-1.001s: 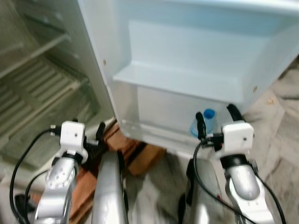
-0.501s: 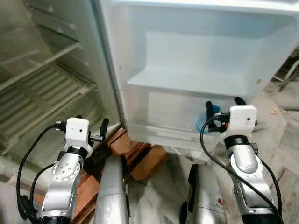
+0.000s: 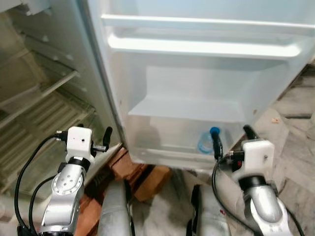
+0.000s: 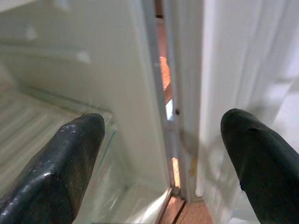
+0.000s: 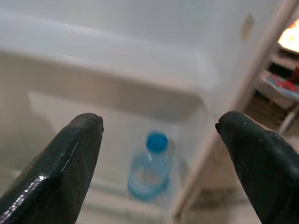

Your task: Restocking fridge

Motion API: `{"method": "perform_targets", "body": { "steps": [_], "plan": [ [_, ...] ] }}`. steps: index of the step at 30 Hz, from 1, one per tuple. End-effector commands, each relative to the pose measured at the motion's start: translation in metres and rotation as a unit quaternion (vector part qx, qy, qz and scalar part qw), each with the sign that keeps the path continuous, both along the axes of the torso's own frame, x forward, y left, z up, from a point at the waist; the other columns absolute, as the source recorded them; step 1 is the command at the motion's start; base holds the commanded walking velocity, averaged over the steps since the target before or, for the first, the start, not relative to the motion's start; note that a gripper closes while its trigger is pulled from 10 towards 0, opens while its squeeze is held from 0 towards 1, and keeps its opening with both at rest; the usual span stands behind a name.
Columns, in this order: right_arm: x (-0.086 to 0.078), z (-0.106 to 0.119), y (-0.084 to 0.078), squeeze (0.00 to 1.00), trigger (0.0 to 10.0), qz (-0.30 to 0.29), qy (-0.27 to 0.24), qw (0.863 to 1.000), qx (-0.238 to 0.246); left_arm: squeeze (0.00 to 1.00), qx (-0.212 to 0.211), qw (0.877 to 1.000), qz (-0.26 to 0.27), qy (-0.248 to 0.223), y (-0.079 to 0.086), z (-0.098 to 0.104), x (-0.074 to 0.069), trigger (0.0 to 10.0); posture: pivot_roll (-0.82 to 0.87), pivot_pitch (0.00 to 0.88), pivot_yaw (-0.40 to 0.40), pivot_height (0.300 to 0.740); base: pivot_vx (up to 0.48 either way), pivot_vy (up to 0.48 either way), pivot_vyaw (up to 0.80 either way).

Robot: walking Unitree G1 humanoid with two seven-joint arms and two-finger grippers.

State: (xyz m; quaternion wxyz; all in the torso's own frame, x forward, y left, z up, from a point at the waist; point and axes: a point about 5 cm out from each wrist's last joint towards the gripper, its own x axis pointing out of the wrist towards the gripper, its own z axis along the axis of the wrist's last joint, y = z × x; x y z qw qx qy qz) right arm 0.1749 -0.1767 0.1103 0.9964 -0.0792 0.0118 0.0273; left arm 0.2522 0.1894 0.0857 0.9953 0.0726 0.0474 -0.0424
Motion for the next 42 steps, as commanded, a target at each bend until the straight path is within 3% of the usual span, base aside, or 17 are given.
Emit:
{"method": "perform_targets", "body": {
  "steps": [1, 6, 8, 20, 28, 33, 37, 42],
  "plan": [
    [-0.001, 0.012, -0.002, 0.0, 10.0, 0.0, -0.026, 1.0, -0.008, 0.0, 0.003, 1.0, -0.005, 0.007, 0.002, -0.002, 0.0, 10.0, 0.0, 0.056, 0.022, 0.618, 0.0, 0.0, 0.0],
    [0.017, 0.032, -0.005, 0.0, 10.0, -0.032, -0.076, 0.997, -0.009, 0.0, 0.0, 1.0, -0.013, 0.004, -0.002, -0.001, 0.003, 10.0, 0.0, 0.043, 0.03, 0.631, 0.0, 0.0, 0.0],
    [0.029, 0.037, 0.0, 0.0, 10.0, -0.036, -0.091, 0.995, 0.011, 0.0, -0.003, 1.0, -0.017, -0.001, -0.005, 0.001, 0.006, 10.0, 0.0, 0.031, 0.031, 0.65, 0.0, 0.0, 0.0],
    [0.047, 0.021, 0.001, 0.0, 10.0, -0.048, -0.06, 0.996, 0.048, 0.0, -0.006, 1.0, -0.013, -0.014, -0.007, 0.003, 0.012, 10.0, 0.03, 0.0, 0.005, 0.727, 0.0, 0.0, 0.0],
    [0.05, 0.015, -0.001, 0.0, 10.0, -0.051, -0.049, 0.996, 0.054, 0.0, -0.002, 1.0, -0.004, -0.009, -0.008, -0.001, 0.01, 10.0, 0.03, 0.0, 0.0, 0.74, 0.0, 0.0, 0.0],
    [0.046, 0.0, 0.002, 0.0, 10.0, -0.045, -0.005, 0.997, 0.067, 0.0, 0.0, 1.0, 0.0, 0.003, -0.011, -0.006, 0.008, 10.0, 0.02, 0.0, 0.001, 0.74, 0.0, 0.0, 0.0],
    [0.045, -0.012, 0.004, 0.0, 10.0, -0.023, 0.029, 0.998, 0.043, 0.0, -0.002, 1.0, 0.004, 0.016, -0.01, -0.012, 0.004, 10.0, 0.0, 0.0, 0.02, 0.74, 0.0, 0.0, 0.0],
    [0.047, -0.013, -0.001, 0.0, 10.0, 0.005, 0.035, 0.999, 0.024, 0.0, 0.011, 1.0, 0.003, 0.021, -0.012, -0.015, 0.001, 10.0, 0.0, 0.0, 0.014, 0.74, 0.0, 0.0, 0.0]
  ]
}}
